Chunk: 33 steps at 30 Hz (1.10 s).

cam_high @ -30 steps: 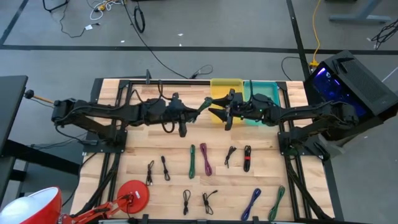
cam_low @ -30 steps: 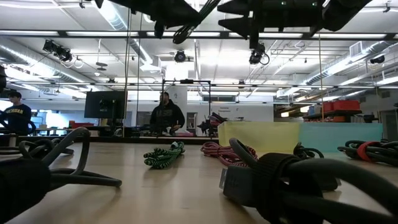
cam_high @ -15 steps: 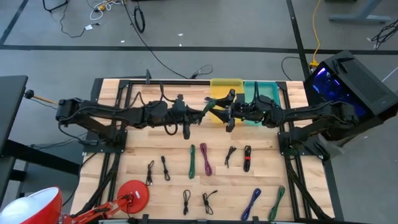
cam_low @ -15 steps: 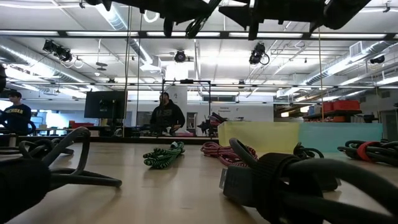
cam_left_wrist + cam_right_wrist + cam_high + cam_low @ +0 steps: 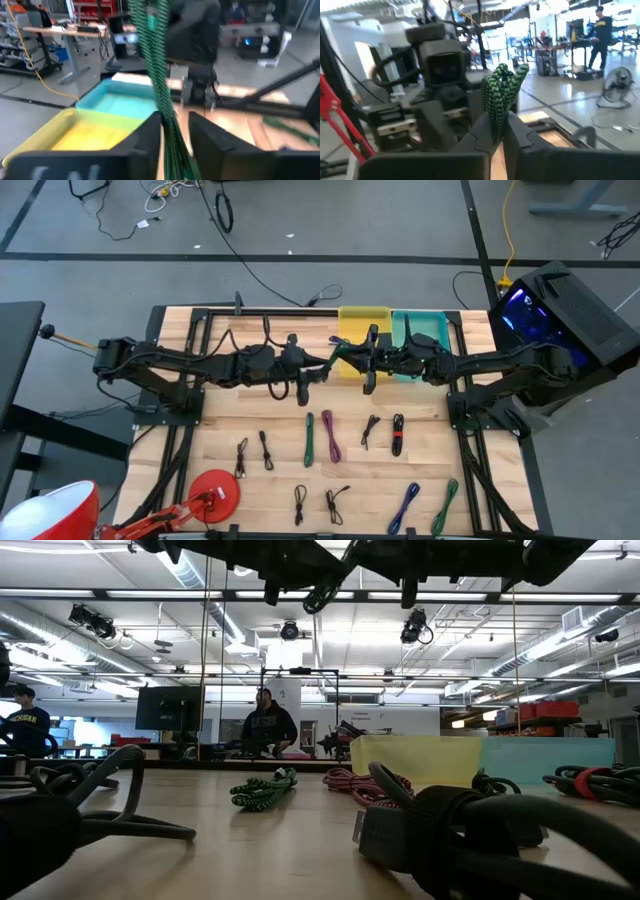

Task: Pick & Place USB Port
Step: Put the top left green charger cable into the yellow bin

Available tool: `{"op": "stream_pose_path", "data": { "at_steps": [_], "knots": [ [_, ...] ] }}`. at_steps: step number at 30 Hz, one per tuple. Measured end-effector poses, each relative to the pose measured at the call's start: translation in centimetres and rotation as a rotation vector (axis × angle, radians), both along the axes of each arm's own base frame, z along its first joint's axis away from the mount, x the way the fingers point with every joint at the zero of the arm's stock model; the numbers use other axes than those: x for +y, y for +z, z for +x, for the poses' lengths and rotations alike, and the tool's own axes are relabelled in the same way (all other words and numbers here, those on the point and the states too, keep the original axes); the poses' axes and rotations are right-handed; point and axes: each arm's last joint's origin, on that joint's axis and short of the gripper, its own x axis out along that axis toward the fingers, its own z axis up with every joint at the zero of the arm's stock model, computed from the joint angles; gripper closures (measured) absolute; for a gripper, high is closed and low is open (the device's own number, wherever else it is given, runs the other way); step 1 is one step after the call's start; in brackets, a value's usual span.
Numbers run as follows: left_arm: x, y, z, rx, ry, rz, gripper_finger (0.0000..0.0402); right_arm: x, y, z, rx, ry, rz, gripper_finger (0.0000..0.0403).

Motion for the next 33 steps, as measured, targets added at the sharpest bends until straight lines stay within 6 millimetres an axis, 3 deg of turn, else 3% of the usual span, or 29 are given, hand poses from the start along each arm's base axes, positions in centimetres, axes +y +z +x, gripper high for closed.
{"op": "stream_pose_path", "data": {
  "at_steps": [3,7,12,18,30,33],
  "knots": [
    [0.0,0.2,-0.7,0.043,-0.003,-0.002,0.0250,-1.1,-0.3,-0.7,0.080,-0.080,0.020,0.0390],
    [0.1,0.5,-1.9,0.111,0.034,-0.020,0.0228,-2.1,-0.5,-1.6,0.153,-0.163,0.048,0.0390],
    [0.1,0.5,-3.3,0.196,0.053,-0.065,0.0232,-4.3,-1.1,-3.1,0.258,-0.282,0.102,0.0390],
    [0.0,0.1,-3.7,0.243,0.059,-0.090,0.0244,-6.8,-3.6,-4.6,0.489,-0.443,0.206,0.0390],
    [0.1,0.1,-3.6,0.244,0.071,-0.087,0.0250,-8.1,-6.5,-5.0,0.686,-0.531,0.299,0.0391],
    [0.1,0.0,-3.6,0.251,0.072,-0.086,0.0250,-8.2,-7.3,-4.6,0.719,-0.478,0.326,0.0391]
  ]
}}
